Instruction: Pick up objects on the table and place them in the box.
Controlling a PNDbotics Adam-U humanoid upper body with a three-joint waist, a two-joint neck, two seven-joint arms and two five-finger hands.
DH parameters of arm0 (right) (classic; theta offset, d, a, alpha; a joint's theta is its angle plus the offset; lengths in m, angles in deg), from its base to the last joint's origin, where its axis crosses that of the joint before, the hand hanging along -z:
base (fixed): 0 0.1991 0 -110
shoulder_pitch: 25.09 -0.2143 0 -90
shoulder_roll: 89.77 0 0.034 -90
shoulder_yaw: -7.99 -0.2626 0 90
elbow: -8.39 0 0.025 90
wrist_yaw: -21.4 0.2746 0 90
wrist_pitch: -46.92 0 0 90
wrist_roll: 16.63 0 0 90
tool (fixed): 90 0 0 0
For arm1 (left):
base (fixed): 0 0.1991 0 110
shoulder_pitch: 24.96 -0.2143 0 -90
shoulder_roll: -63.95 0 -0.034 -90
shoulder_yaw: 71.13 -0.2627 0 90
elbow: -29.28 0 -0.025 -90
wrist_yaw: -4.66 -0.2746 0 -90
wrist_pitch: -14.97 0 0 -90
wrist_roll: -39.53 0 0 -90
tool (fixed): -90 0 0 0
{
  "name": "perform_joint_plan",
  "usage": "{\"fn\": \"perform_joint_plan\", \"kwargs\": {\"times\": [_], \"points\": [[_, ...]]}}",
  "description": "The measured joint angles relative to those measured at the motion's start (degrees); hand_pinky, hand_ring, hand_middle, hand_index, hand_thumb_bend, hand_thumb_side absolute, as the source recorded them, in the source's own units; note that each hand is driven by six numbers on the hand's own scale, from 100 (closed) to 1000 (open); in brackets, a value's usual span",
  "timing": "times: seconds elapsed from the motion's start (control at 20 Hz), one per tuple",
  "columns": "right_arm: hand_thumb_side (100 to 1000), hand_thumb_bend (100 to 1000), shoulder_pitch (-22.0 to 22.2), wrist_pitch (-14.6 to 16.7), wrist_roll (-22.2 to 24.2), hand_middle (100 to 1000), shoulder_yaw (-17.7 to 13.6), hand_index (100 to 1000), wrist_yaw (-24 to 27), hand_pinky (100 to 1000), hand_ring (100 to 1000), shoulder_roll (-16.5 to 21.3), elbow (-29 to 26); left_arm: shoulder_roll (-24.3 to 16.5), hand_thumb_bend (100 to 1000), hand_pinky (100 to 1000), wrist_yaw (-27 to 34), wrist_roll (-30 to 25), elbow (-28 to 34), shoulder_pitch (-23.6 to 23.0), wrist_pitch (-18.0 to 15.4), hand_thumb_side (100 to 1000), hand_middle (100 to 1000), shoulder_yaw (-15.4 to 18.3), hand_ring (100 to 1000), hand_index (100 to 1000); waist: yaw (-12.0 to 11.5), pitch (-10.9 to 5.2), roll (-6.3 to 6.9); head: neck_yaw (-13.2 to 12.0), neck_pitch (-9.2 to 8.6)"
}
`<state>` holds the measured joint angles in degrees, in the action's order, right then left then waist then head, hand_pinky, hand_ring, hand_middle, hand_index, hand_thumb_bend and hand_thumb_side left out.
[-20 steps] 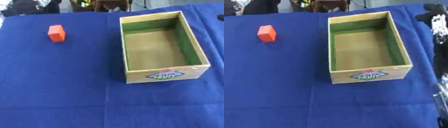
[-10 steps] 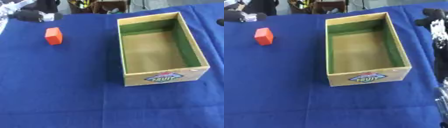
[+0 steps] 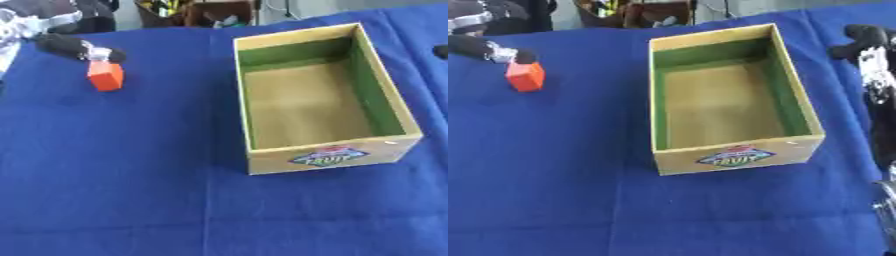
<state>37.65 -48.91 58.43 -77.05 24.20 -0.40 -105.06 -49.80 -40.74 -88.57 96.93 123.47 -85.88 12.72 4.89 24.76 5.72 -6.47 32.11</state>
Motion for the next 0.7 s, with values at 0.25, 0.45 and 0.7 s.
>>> {"fn": "perform_joint_plan", "kwargs": {"times": [0.25,0.45,0.7], "points": [[657,100,0.01,-0.23,-0.14,547,0.02,741,0.24,931,741,0.03,0.0,-0.16,718,916,-0.25,-3.96,0.54,0.01,-0.33,869,1000,-0.54,960,1000,0.0,0.19,0.33,0.02,-0.06],[651,100,0.03,-0.38,-0.06,545,0.04,740,0.32,932,739,0.03,0.0,-0.46,709,930,-2.28,-6.58,0.8,0.06,-0.29,826,1000,-0.98,947,1000,0.05,0.31,0.6,0.02,-0.35],[646,100,0.06,-0.52,-0.01,543,0.18,736,0.38,933,737,0.05,0.0,-0.61,672,931,-4.89,-8.44,1.06,0.07,-0.46,780,1000,-1.24,942,1000,0.11,0.52,0.85,0.02,-0.48]]}}
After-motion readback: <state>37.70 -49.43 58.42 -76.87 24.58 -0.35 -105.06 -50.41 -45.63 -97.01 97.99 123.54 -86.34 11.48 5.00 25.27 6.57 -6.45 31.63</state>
